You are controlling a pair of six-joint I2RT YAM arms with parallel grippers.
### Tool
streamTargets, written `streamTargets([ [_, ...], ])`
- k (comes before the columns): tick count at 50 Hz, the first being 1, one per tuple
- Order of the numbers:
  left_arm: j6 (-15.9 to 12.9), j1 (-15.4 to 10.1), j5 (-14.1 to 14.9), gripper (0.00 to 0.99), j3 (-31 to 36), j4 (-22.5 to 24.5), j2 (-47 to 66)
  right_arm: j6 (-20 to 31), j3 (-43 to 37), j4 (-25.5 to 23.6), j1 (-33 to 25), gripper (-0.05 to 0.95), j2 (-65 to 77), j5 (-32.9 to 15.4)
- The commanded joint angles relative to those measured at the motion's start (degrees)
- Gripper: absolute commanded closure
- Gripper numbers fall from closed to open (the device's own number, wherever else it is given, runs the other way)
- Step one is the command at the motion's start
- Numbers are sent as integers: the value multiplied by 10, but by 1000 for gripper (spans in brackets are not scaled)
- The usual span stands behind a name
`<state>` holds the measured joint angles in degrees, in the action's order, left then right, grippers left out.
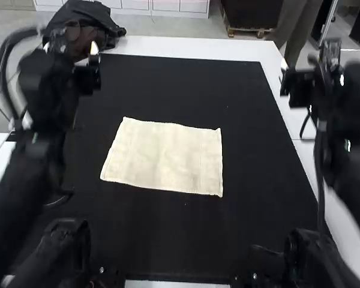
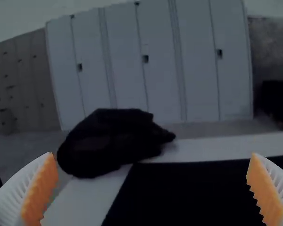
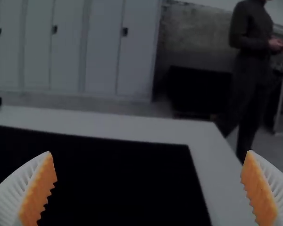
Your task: Fold the towel.
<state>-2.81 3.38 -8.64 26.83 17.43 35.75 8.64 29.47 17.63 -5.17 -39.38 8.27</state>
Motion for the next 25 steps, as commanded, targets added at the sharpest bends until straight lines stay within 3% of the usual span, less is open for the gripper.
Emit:
streamTargets([
  [1,-6,8,-17,62,66,0,127,-52,61,3,-4,-2,-132,12],
  [5,-6,18,-18,62,95,9,209,-57,83,8,-2,-2,-222,10],
  [15,-4,29,-20,36,117,54,360,-81,85,104,-7,-5,-414,-20],
  [22,-10,28,-16,38,115,33,405,-56,88,116,-2,-5,-469,-19],
  [25,-13,26,2,38,113,15,422,-51,87,116,4,-5,-472,-17],
])
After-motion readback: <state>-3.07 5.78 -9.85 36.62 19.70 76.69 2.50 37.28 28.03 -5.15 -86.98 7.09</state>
